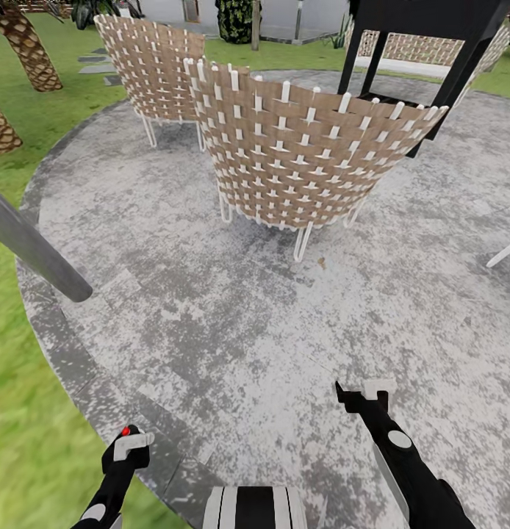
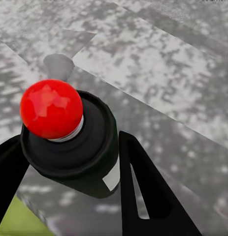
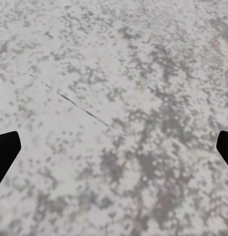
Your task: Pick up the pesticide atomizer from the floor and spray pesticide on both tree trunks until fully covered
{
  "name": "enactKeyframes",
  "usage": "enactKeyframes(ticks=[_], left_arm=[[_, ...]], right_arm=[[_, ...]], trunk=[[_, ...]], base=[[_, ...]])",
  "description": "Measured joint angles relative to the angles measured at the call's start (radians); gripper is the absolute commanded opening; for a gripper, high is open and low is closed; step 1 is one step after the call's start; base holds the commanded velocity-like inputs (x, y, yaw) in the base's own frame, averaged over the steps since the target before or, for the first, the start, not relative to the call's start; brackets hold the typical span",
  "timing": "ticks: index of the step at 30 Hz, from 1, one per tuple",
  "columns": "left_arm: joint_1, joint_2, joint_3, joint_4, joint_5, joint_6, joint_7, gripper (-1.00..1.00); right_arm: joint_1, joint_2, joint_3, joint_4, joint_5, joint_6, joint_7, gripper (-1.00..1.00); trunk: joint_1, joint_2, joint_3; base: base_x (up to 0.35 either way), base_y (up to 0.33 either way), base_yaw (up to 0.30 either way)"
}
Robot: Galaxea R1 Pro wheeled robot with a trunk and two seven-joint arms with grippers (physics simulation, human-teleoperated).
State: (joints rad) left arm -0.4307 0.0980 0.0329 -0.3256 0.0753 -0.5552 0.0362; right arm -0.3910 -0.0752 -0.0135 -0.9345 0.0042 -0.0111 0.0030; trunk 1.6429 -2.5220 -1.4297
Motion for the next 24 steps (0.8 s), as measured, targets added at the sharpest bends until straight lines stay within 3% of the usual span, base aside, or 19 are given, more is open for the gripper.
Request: enactKeyframes(ticks=[5, 24], left_arm=[[0.0, -0.003, 0.001, 0.0, 0.0, 0.0, 0.002, -1.0], [0.0, -0.005, 0.002, 0.0, 0.0, 0.0, 0.005, -1.0]], right_arm=[[0.001, 0.0, 0.0, 0.0, 0.001, 0.0, 0.001, 1.0], [0.003, 0.0, 0.0, 0.0, 0.001, -0.001, 0.001, 1.0]], trunk=[[0.0, 0.0, 0.008], [0.0, 0.0, 0.038]], base=[[-0.105, 0.048, 0.0], [-0.266, 0.119, 0.0]])
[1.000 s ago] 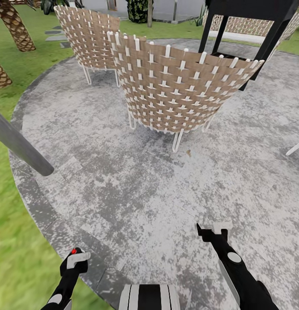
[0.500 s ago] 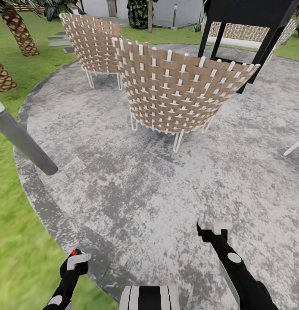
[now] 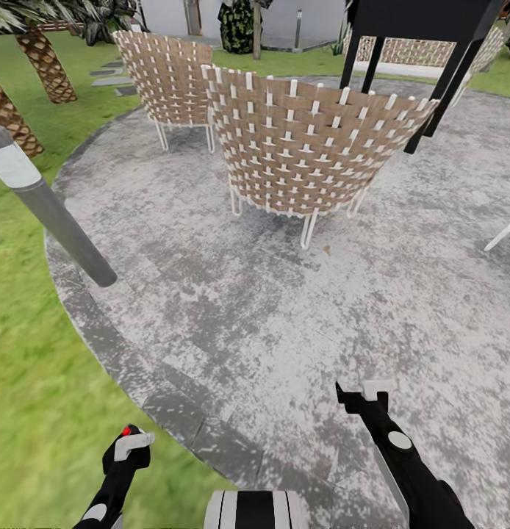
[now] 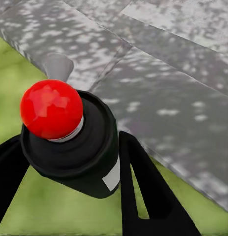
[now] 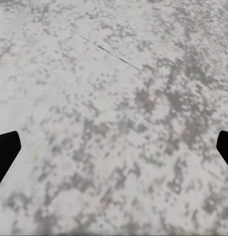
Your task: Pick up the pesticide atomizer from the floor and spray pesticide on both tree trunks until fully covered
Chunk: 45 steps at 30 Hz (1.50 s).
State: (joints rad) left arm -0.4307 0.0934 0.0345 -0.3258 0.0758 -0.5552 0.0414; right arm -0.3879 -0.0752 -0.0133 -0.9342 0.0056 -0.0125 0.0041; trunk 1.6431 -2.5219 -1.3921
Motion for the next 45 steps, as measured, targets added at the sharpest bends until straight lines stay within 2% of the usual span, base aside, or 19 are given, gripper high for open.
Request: enactKeyframes(ticks=[18, 45], left_arm=[[0.0, -0.001, 0.0, -0.003, -0.001, 0.001, 0.001, -1.0], [0.0, 0.0, 0.006, 0.0, 0.001, 0.002, 0.001, -1.0]], right_arm=[[0.0, 0.002, 0.0, 0.001, 0.0, 0.0, 0.0, 1.0], [0.0, 0.002, 0.0, 0.016, 0.001, 0.0, -0.001, 1.0]], trunk=[[0.0, 0.0, 0.028], [-0.012, 0.006, 0.175]], base=[[-0.009, 0.003, 0.068], [0.0, 0.0, 0.088]])
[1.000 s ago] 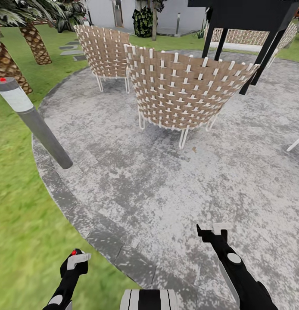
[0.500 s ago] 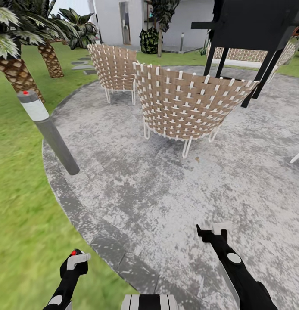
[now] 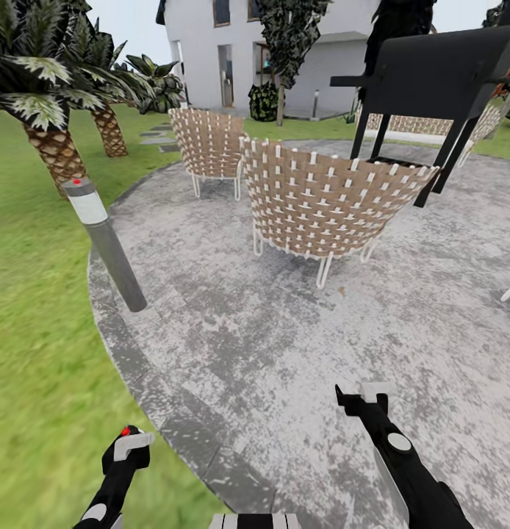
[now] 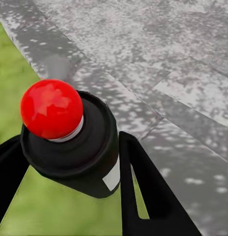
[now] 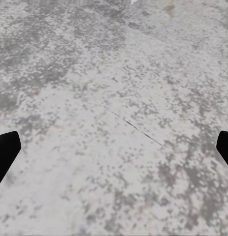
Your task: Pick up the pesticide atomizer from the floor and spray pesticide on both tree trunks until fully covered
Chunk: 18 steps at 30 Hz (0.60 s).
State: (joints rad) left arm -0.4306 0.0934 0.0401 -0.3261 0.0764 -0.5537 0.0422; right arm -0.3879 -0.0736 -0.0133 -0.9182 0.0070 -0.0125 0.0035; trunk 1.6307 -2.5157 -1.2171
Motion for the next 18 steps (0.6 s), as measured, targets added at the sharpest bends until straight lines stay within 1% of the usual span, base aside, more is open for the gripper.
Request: enactKeyframes(ticks=[18], left_arm=[[0.0, 0.0, 0.0, 0.0, 0.0, 0.0, 0.0, -1.0]], right_arm=[[0.0, 0.0, 0.0, 0.001, 0.0, 0.0, 0.0, 1.0]], trunk=[[-0.008, 0.004, 0.098]], base=[[0.0, 0.0, 0.088]])
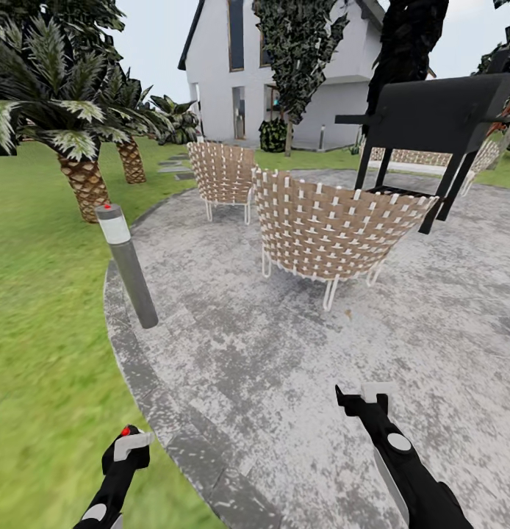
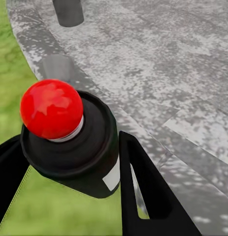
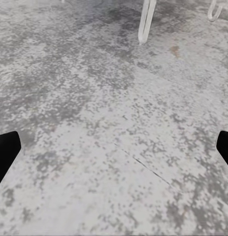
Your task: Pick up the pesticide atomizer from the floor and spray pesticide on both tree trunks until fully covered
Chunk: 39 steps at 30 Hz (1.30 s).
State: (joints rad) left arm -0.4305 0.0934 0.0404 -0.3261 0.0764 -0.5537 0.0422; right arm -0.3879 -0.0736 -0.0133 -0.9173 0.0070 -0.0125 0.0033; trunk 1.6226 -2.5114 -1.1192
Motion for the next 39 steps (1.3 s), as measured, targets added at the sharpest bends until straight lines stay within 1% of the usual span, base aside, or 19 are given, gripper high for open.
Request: enactKeyframes(ticks=[13, 23, 39], left_arm=[[0.0, 0.0, 0.0, 0.0, 0.0, 0.0, 0.0, -1.0], [0.0, 0.0, 0.0, 0.0, 0.0, 0.0, 0.0, -1.0], [0.0, 0.0, 0.001, 0.003, 0.0, 0.0, 0.0, -1.0]], right_arm=[[0.0, 0.0, 0.0, 0.0, 0.0, 0.0, 0.0, 1.0], [0.0, 0.0, 0.0, 0.0, 0.0, 0.0, 0.001, 1.0], [0.0, 0.0, 0.0, 0.002, 0.0, 0.0, 0.0, 1.0]], trunk=[[-0.006, 0.003, 0.07], [-0.01, 0.005, 0.111], [-0.017, 0.009, 0.173]], base=[[0.0, 0.0, 0.087], [0.0, 0.0, 0.009], [0.0, 0.0, 0.255]])
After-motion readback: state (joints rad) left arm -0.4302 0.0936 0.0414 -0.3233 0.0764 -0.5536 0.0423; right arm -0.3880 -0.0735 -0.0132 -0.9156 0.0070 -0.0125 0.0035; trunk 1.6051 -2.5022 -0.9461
